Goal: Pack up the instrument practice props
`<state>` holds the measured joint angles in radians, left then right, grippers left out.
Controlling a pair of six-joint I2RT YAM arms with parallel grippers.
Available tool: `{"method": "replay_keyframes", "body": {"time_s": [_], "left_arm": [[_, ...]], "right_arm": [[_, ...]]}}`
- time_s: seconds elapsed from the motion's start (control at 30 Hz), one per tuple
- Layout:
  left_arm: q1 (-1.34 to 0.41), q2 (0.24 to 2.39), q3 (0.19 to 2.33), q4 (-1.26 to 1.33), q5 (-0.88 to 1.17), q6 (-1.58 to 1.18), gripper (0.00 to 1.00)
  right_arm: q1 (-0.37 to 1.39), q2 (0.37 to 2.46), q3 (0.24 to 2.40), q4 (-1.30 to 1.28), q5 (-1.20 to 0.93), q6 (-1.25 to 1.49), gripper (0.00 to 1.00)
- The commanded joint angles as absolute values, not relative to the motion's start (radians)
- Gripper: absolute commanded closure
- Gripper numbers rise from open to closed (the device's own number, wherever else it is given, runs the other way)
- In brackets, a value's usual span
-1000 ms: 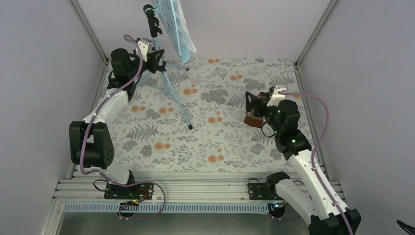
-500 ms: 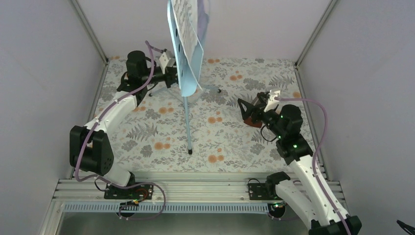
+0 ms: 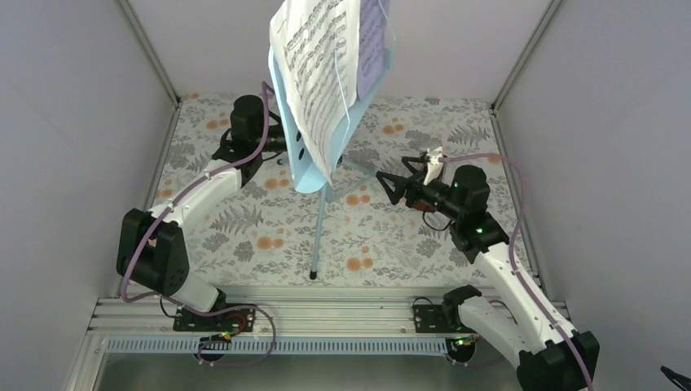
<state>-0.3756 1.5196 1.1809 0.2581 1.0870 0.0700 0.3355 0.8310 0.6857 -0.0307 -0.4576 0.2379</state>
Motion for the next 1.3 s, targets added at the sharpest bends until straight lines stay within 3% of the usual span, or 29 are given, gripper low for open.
{"method": "replay_keyframes", "body": {"time_s": [0.0,0.2,0.37,0.5,0.87,0.97,1.03,1.2,1.27], "left_arm": [[-0.449,1.508,1.171,0.325,1.255,-0.044,0.98],[-0.477,1.536,1.183,0.306,1.291,-0.041,0.98],[-0.479,1.562,1.195,0.257,1.289,-0.025,0.97],[-0.479,1.557,1.182,0.274,1.241,-0.047,0.85],[-0.479,1.551,1.176,0.284,1.247,-0.054,0.85],[-0.479,1.55,1.176,0.277,1.24,-0.056,0.85],[-0.479,1.547,1.18,0.257,1.224,-0.049,0.84],[-0.477,1.513,1.177,0.221,1.088,-0.052,0.6],[-0.475,1.489,1.176,0.209,0.983,-0.084,0.39]], "right_arm": [[0.4,0.873,0.705,0.138,-0.566,0.251,0.04],[0.498,0.93,0.728,0.37,-0.579,0.236,0.08],[0.536,1.012,0.785,0.524,-0.595,0.221,0.2],[0.564,1.099,0.818,0.631,-0.574,0.184,0.25],[0.61,1.329,0.948,0.775,-0.508,0.147,0.38],[0.619,1.37,0.978,0.79,-0.51,0.141,0.45],[0.624,1.38,0.987,0.787,-0.51,0.128,0.56],[0.634,1.368,0.955,0.797,-0.463,0.1,0.86],[0.636,1.352,0.94,0.8,-0.432,0.087,0.94]]}}
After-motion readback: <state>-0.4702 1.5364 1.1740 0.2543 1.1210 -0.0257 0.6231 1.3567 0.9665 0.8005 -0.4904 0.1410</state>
